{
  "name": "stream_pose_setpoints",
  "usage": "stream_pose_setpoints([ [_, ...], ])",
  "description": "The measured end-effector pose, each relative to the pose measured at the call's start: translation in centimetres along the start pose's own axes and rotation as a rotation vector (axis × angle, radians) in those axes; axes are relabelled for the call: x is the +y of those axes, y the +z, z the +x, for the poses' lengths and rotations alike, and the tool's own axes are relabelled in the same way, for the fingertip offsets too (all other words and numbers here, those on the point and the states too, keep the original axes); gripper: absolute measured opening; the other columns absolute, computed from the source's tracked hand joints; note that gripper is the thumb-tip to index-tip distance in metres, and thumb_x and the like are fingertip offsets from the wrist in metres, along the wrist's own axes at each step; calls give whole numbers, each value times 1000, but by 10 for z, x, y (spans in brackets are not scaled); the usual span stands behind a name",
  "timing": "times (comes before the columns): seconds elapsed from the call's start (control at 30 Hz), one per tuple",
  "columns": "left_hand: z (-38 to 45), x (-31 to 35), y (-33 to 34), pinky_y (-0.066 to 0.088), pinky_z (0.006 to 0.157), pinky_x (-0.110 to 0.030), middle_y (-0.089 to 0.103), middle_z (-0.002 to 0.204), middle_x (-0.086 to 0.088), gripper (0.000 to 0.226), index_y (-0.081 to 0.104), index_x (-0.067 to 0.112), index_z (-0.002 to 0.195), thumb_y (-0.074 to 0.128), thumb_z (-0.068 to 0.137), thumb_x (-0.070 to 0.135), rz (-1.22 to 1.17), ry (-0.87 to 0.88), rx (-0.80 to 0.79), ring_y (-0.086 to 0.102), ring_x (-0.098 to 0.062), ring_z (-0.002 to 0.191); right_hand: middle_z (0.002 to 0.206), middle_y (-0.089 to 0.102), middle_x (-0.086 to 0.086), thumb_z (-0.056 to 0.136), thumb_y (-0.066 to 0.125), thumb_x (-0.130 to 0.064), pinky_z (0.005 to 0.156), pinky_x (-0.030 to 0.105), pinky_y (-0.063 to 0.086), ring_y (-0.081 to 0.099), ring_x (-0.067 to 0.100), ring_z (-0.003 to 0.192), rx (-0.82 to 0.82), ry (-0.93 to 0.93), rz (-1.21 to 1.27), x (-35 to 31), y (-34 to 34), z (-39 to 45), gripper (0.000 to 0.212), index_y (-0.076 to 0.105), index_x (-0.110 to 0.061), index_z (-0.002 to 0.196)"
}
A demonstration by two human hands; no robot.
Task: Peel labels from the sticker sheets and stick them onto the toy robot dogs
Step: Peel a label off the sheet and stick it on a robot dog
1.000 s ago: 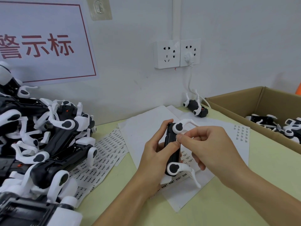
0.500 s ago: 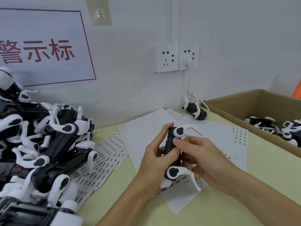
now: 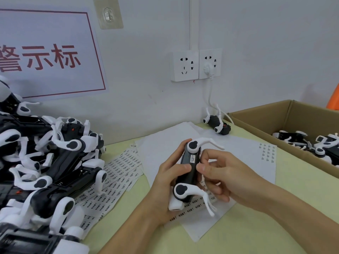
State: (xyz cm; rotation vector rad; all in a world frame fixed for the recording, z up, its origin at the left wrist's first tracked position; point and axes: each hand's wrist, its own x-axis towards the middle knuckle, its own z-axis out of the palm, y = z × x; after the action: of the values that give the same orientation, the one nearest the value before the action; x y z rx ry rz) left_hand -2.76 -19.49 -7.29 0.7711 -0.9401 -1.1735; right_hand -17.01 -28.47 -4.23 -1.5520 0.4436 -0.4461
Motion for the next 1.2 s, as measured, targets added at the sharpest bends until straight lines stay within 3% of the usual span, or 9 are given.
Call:
stream_pose_setpoints([
  [0.2, -3, 6, 0, 48, 66, -32, 58, 98, -16, 61, 67, 28, 129, 54, 72, 12, -136, -69, 27, 60, -25, 71, 59, 49, 5, 87, 63, -20, 40, 20, 38, 55, 20, 47, -161, -67, -178, -12, -25, -6, 16, 71, -9, 78],
  [0.33, -2, 5, -1, 47, 70, -37, 57, 102, -16, 70, 63, 25, 135, 55, 68, 10, -185, -62, 48, 62, -26, 68, 49, 37, 8, 80, 52, -15, 41, 17, 29, 42, 18, 40, 221, -354, -56, -15, -37, -4, 21, 61, -10, 62],
  [0.43, -2, 4, 0, 46, 73, -40, 65, 113, -12, 61, 63, 31, 135, 57, 76, 17, -157, -53, 76, 65, -28, 81, 73, 56, 2, 86, 56, -27, 61, 24, 41, 54, 14, 68, 436, -522, -278, -8, -31, -2, 12, 65, -19, 86],
  [0.5, -2, 4, 2, 50, 76, -40, 70, 117, -12, 55, 61, 37, 136, 57, 84, 20, -89, -64, 66, 67, -29, 90, 112, 64, -19, 89, 57, -40, 85, 26, 47, 58, 1, 108, 321, -457, -443, -2, -22, -1, 31, 62, -39, 119],
  [0.57, -2, 4, 2, 56, 74, -36, 69, 125, -10, 51, 59, 38, 138, 57, 89, 22, -52, -69, 42, 67, -29, 98, 127, 61, -21, 88, 61, -45, 95, 25, 49, 55, 1, 122, 174, -398, -421, -1, -16, 0, 44, 55, -46, 132],
  [0.8, -2, 4, 1, 58, 74, -37, 68, 128, -13, 57, 49, 35, 145, 62, 90, 29, 4, -91, 66, 69, -34, 107, 97, 74, -12, 82, 68, -39, 73, 16, 53, 70, 8, 88, 277, -425, -354, -3, -18, 3, 23, 73, -33, 104],
  [0.9, -2, 6, 0, 58, 71, -39, 69, 118, -25, 49, 61, 23, 134, 69, 87, 32, -118, -113, 177, 69, -38, 82, 95, 73, -13, 83, 69, -41, 70, 15, 52, 70, 7, 85, 373, -428, -293, 1, -16, 5, 19, 73, -34, 100],
  [1.03, -1, 6, 0, 48, 82, -45, 68, 108, -25, 42, 58, 9, 110, 67, 78, 35, -223, -4, 349, 63, -38, 86, 89, 71, -15, 88, 71, -32, 61, 21, 58, 70, 4, 83, 603, -419, -182, 7, -15, 10, 7, 70, -32, 96],
  [1.2, 4, 5, -2, 57, 77, -39, 70, 98, -17, 39, 57, 8, 112, 67, 79, 28, -226, 7, 489, 68, -28, 82, 98, 65, -10, 90, 69, -32, 67, 22, 59, 68, 3, 79, 527, -272, -191, 11, -13, 11, 10, 60, -28, 93],
])
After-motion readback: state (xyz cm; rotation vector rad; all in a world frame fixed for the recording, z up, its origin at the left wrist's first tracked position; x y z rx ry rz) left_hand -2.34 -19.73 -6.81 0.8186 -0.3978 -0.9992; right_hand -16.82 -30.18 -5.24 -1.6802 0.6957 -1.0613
